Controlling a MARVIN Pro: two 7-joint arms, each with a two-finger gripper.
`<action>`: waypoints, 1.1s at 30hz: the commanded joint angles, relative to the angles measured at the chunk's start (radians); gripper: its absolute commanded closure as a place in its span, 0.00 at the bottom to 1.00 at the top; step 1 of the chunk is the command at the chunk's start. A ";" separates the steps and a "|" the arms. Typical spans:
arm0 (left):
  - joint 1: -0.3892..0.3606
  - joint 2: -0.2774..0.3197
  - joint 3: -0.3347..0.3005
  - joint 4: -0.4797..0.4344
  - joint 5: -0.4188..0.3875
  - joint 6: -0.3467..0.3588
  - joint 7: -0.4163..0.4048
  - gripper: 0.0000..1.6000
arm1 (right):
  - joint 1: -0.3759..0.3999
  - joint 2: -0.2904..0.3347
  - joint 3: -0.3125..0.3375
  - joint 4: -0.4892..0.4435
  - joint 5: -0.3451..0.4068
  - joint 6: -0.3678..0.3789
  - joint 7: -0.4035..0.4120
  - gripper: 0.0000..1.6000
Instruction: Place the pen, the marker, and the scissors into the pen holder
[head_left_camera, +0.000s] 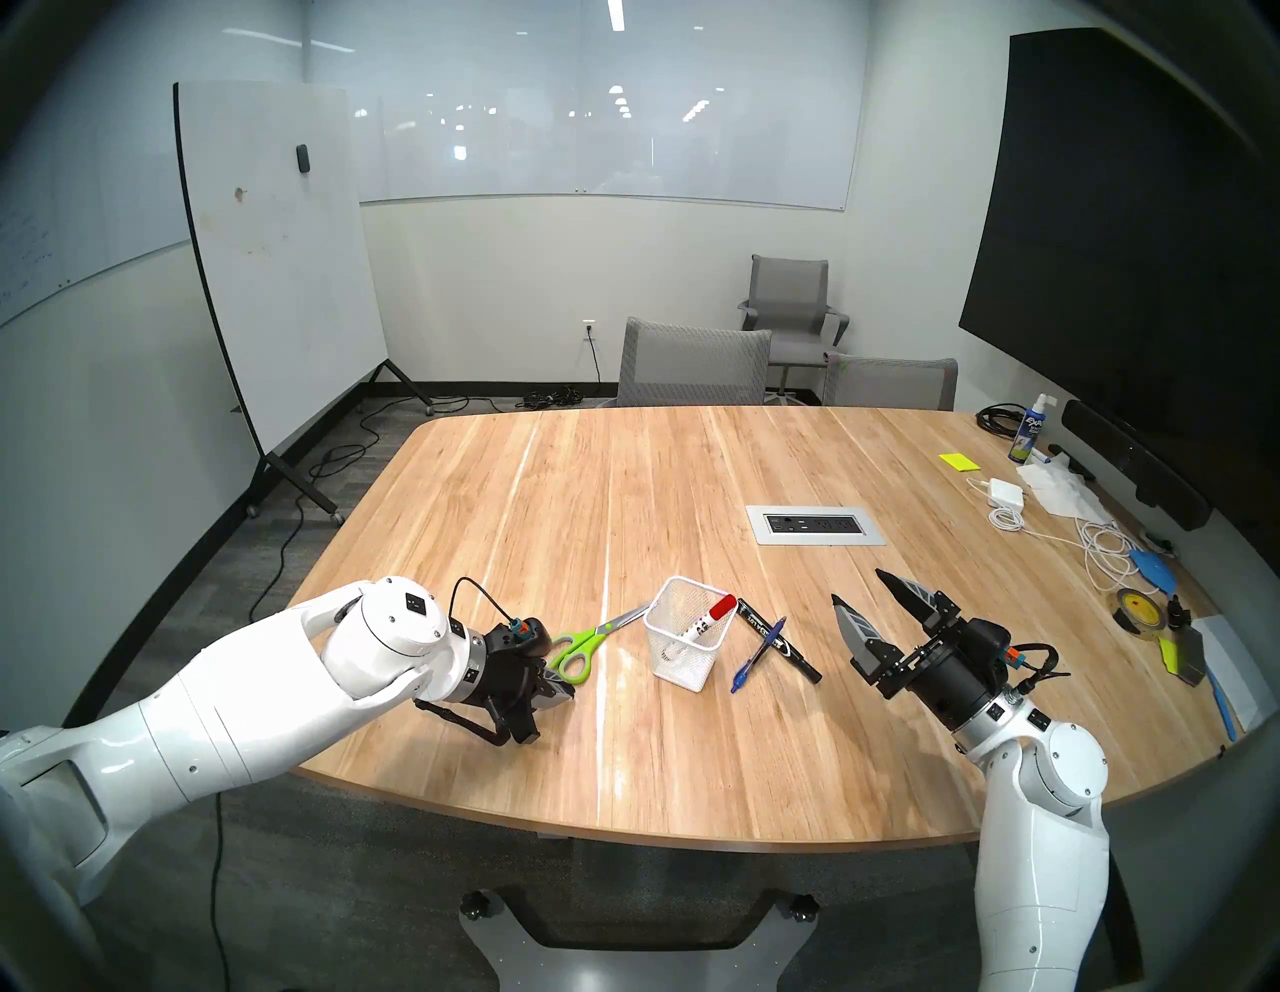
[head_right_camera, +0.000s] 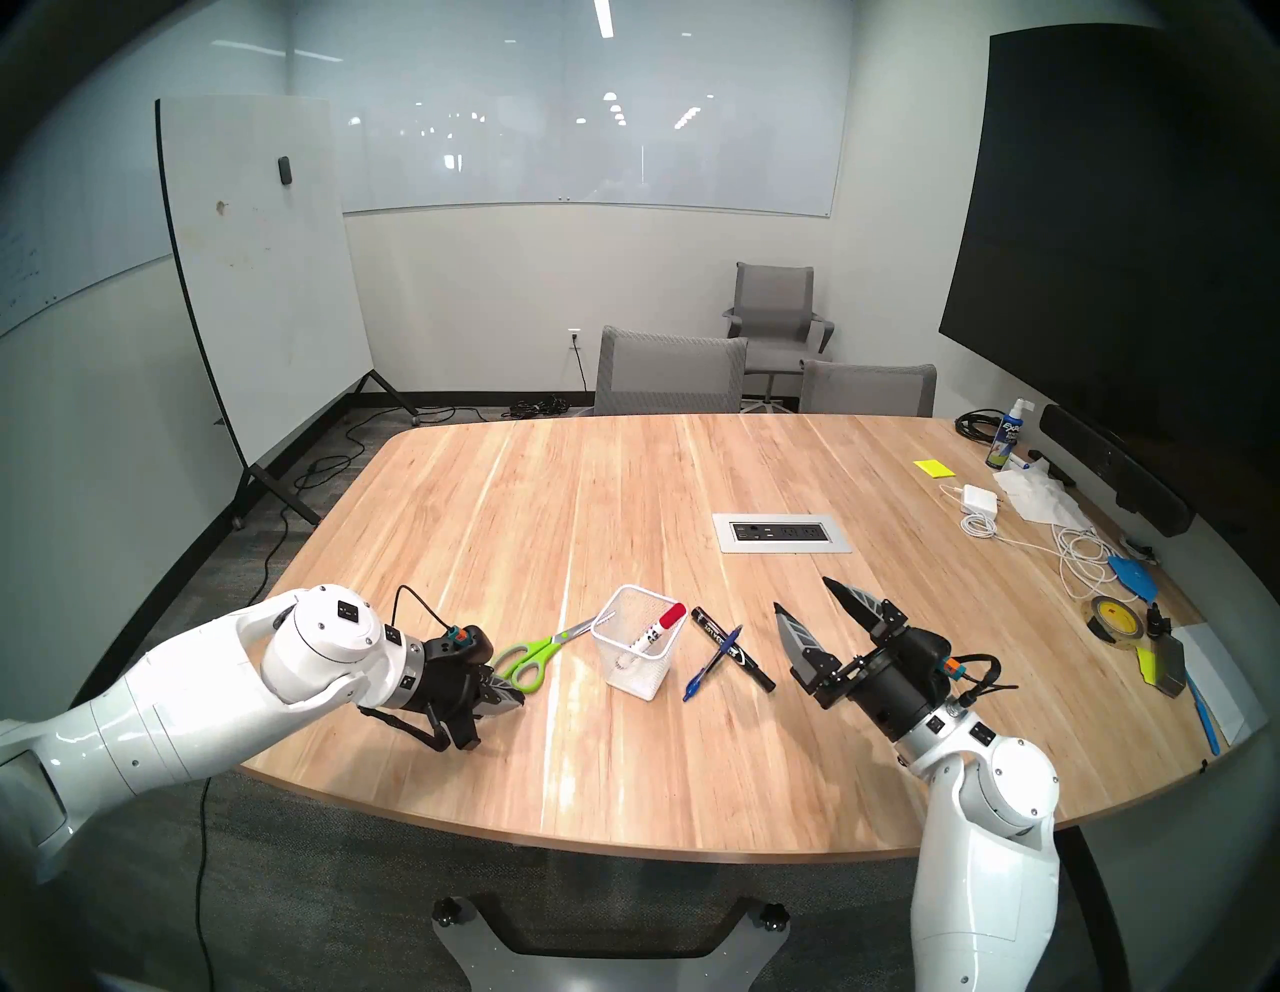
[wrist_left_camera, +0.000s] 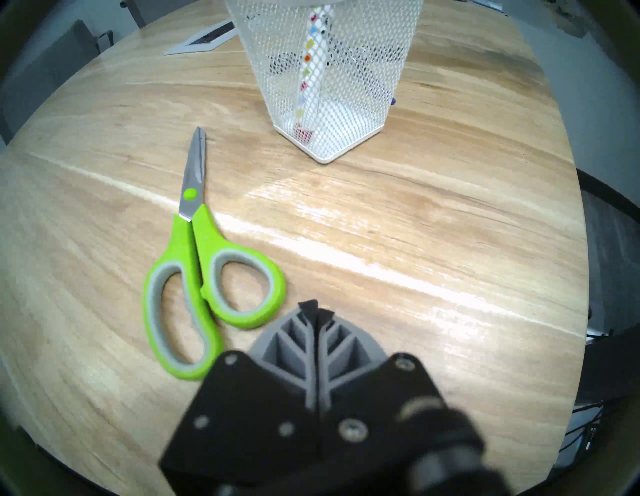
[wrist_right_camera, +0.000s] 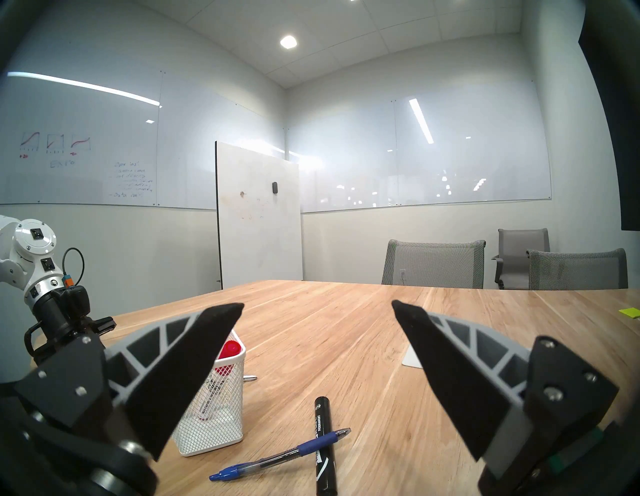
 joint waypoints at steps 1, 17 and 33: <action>-0.007 0.019 -0.035 -0.037 -0.018 0.007 0.023 0.55 | 0.009 -0.001 -0.002 -0.017 0.004 0.002 0.000 0.00; -0.068 -0.073 0.002 0.033 0.012 0.055 0.028 0.00 | 0.010 -0.003 -0.001 -0.017 0.002 0.002 0.002 0.00; -0.072 -0.143 0.028 0.113 0.026 0.060 0.001 0.00 | 0.011 -0.006 0.001 -0.018 0.000 0.003 0.004 0.00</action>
